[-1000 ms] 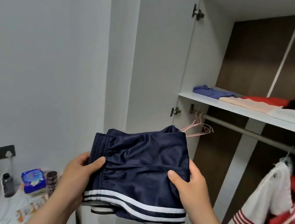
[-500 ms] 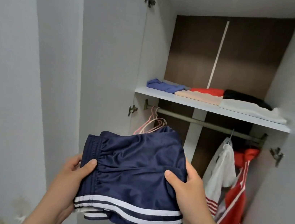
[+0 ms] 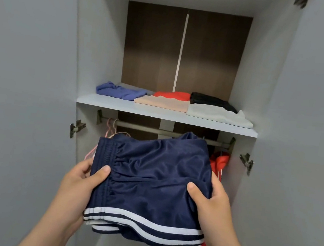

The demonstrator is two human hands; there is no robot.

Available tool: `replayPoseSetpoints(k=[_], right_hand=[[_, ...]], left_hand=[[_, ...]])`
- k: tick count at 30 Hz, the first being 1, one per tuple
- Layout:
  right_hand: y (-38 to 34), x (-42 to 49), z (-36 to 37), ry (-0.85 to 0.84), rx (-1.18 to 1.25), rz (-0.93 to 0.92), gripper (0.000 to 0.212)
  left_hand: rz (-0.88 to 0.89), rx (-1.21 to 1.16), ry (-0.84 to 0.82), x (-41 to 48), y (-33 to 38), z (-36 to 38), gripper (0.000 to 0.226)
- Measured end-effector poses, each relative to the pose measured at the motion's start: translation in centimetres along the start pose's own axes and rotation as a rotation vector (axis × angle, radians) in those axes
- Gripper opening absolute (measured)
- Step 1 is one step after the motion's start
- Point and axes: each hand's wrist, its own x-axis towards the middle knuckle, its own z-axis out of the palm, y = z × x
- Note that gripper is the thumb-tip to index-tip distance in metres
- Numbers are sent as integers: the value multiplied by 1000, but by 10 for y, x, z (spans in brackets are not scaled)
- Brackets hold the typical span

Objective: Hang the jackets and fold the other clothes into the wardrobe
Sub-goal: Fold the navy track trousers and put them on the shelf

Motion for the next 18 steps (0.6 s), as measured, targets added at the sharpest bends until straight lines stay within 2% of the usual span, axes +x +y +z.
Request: replayPoseSetpoints(k=[5,10,16,18], right_hand=[[15,54,-11,53,38,-60,49],[6,111,-21,35,43,-106,52],[-9,176,-22,10,41,-165,41],[-13,198,-20,-3,32,-166,40]], left_hand=[[47,-2,-52,47,-8,38,21],[104,56,-89,98,-3,71,22],[207,129,-119,155,15,104,25],[232,158,-129,177,20,112,20]])
